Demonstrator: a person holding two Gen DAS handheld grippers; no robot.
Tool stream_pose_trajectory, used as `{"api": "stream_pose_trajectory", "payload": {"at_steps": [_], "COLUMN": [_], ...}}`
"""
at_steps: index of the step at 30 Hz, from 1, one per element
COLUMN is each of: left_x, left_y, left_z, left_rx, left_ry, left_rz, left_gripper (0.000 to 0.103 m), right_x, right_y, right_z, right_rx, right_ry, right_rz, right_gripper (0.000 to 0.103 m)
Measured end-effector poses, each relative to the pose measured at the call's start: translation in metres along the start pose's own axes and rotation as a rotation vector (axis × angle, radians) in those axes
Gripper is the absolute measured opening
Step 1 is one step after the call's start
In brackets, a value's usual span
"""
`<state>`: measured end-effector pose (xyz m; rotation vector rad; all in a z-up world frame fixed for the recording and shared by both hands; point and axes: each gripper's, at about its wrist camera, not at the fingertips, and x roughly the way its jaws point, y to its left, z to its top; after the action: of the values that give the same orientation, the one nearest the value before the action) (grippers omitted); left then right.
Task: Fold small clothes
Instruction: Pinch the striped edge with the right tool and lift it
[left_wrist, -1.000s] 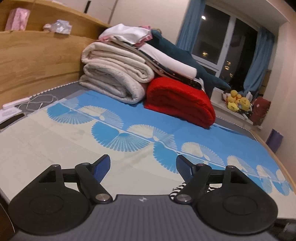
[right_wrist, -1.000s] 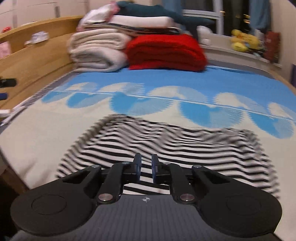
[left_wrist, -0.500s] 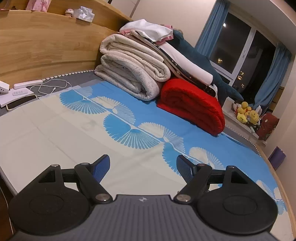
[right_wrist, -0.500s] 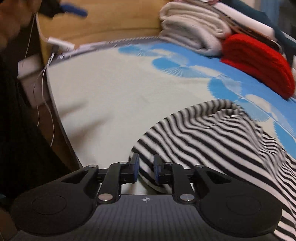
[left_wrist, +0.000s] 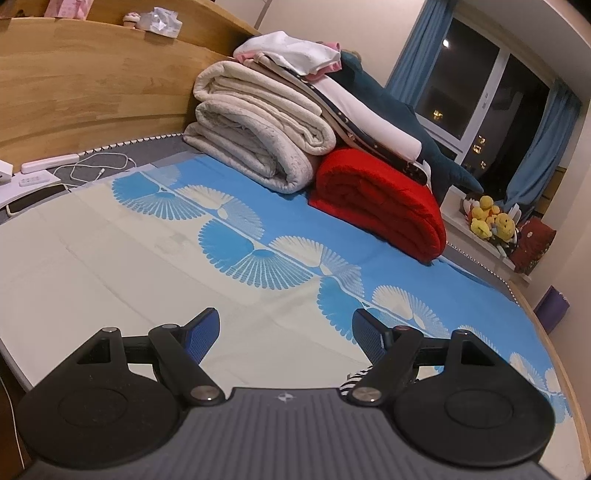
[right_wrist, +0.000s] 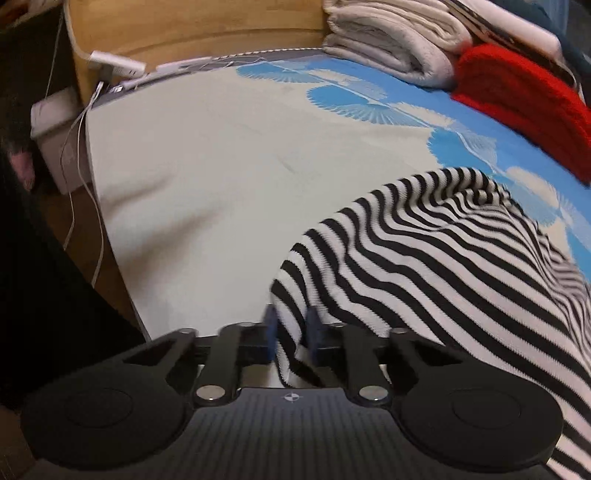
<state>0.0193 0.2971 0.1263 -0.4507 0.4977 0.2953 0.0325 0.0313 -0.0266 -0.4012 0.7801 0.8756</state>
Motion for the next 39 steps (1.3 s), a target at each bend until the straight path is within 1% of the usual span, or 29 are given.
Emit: {"api": "stream_pose_trajectory", "payload": {"at_steps": [2, 3, 6, 10, 13, 15, 17, 19, 21, 24, 26, 28, 30, 31, 32, 34, 36, 37, 38, 39], "left_x": [0.000, 0.000, 0.000, 0.000, 0.002, 0.003, 0.003, 0.004, 0.006, 0.013, 0.020, 0.028, 0.036, 0.040, 0.044, 0.051, 0.055, 0.057, 0.058, 0.061], "left_y": [-0.001, 0.000, -0.002, -0.002, -0.002, -0.005, -0.010, -0.017, -0.026, -0.042, -0.056, -0.073, -0.090, -0.099, -0.107, -0.123, -0.138, -0.145, -0.150, -0.156], "left_z": [-0.001, 0.000, -0.001, -0.002, -0.003, -0.004, -0.005, -0.007, -0.009, -0.014, -0.018, -0.023, -0.029, -0.034, -0.037, -0.046, -0.053, -0.056, -0.059, -0.062], "left_rx": [-0.001, -0.002, -0.008, -0.013, -0.031, -0.045, -0.047, -0.047, -0.050, -0.047, -0.036, -0.015, 0.018, 0.035, 0.049, 0.088, 0.137, 0.165, 0.184, 0.201], "left_ry": [-0.001, -0.001, -0.003, -0.008, -0.005, 0.001, 0.002, -0.001, 0.001, 0.011, 0.024, 0.039, 0.055, 0.063, 0.076, 0.091, 0.097, 0.100, 0.103, 0.109], "left_rz": [0.001, -0.001, -0.003, -0.004, -0.007, -0.012, -0.020, -0.034, -0.054, -0.086, -0.104, -0.125, -0.142, -0.152, -0.160, -0.162, -0.171, -0.176, -0.180, -0.186], "left_gripper": [0.083, 0.083, 0.083, 0.083, 0.083, 0.083, 0.083, 0.083, 0.083, 0.083, 0.083, 0.083, 0.083, 0.083, 0.083, 0.083, 0.083, 0.083, 0.083, 0.083], "right_x": [-0.005, -0.010, -0.033, -0.059, -0.064, -0.064, -0.066, -0.079, -0.104, -0.151, -0.190, -0.226, -0.258, -0.270, -0.278, -0.286, -0.285, -0.281, -0.276, -0.272], "right_y": [-0.001, 0.000, 0.000, -0.014, -0.019, -0.019, -0.025, -0.042, -0.065, -0.109, -0.141, -0.171, -0.197, -0.207, -0.216, -0.234, -0.250, -0.259, -0.266, -0.273], "right_z": [0.002, 0.004, 0.015, 0.027, 0.029, 0.029, 0.028, 0.025, 0.020, 0.001, -0.024, -0.059, -0.101, -0.120, -0.139, -0.179, -0.213, -0.229, -0.241, -0.251], "right_rx": [0.007, 0.010, 0.043, 0.160, 0.196, 0.186, 0.212, 0.288, 0.379, 0.521, 0.640, 0.762, 0.892, 0.948, 1.008, 1.126, 1.238, 1.292, 1.336, 1.383], "right_ry": [-0.023, -0.048, -0.164, -0.293, -0.338, -0.335, -0.338, -0.368, -0.419, -0.513, -0.579, -0.630, -0.659, -0.655, -0.633, -0.522, -0.381, -0.303, -0.245, -0.203], "right_rz": [-0.007, -0.005, 0.005, 0.049, 0.085, 0.105, 0.105, 0.095, 0.080, 0.042, 0.005, -0.052, -0.130, -0.170, -0.220, -0.326, -0.423, -0.440, -0.419, -0.377], "right_gripper": [0.008, 0.008, 0.007, 0.007, 0.006, 0.006, 0.006, 0.006, 0.006, 0.006, 0.006, 0.005, 0.005, 0.005, 0.004, 0.003, 0.002, 0.002, 0.003, 0.003]}}
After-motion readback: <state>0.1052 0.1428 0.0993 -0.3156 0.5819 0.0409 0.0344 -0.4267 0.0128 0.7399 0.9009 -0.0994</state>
